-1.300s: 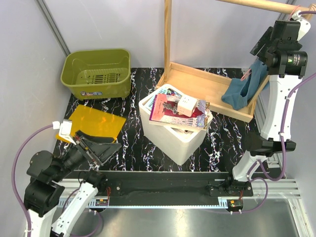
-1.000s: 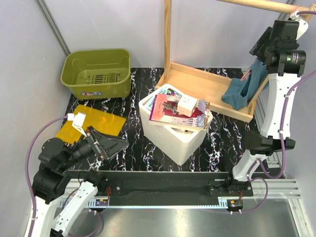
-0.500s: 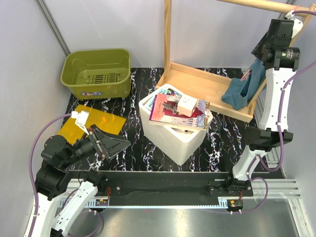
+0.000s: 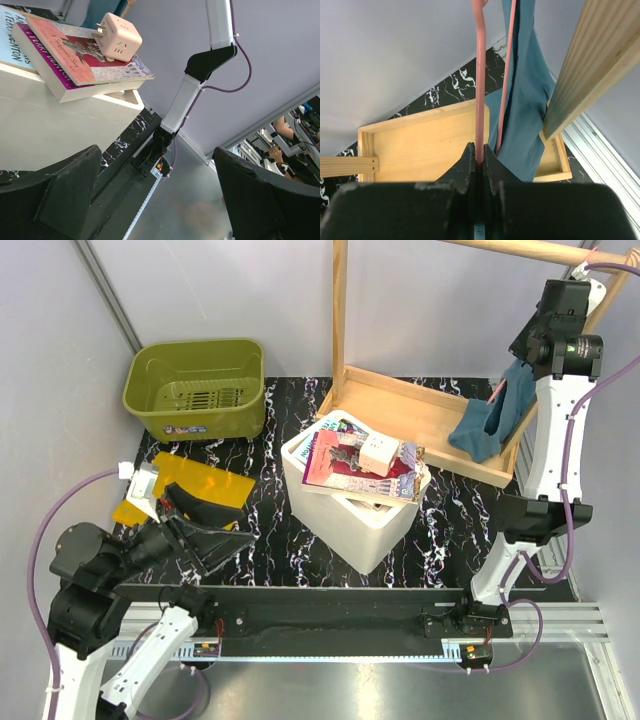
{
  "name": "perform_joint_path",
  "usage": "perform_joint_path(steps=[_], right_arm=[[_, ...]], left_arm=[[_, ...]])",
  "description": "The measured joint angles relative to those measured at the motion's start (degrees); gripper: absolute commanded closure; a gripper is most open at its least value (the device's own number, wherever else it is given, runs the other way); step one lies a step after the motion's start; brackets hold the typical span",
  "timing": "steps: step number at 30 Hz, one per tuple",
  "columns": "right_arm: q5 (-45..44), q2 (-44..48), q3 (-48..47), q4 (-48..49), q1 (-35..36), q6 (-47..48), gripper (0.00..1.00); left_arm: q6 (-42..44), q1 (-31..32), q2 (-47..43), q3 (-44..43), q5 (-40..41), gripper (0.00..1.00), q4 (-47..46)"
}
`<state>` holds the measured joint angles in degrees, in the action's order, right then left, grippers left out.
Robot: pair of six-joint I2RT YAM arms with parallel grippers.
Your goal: Remove the tank top from the hanger
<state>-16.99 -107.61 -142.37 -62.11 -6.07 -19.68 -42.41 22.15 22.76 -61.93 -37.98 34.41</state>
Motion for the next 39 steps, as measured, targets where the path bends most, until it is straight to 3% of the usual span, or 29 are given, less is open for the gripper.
perform_joint_path(steps=[17, 20, 25, 31, 39], right_arm=[[16.02, 8.44, 0.52, -0.33, 0.0, 0.98, 1.0], [18.58, 9.53, 0.72, -0.33, 0.0, 0.81, 1.0], [22.71, 12.68, 3.26, -0.37, 0.07, 0.44, 1.0], [26.25, 19.63, 10.12, -0.9, 0.07, 0.59, 1.0], [28.74, 30.23, 21.49, -0.5, 0.07, 1.64, 1.0]], left_arm=[[3.39, 0.04, 9.62, -1.62, -2.08, 0.01, 0.11], [3.34, 0.04, 10.38, -2.51, -2.54, 0.07, -0.22], [-1.05, 0.66, 12.04, -1.4, -2.6, 0.08, -7.06], [-2.6, 8.07, 18.38, -2.01, 0.76, 0.09, -10.73], [0.44, 23.12, 30.91, -13.64, 10.19, 0.09, -11.45]])
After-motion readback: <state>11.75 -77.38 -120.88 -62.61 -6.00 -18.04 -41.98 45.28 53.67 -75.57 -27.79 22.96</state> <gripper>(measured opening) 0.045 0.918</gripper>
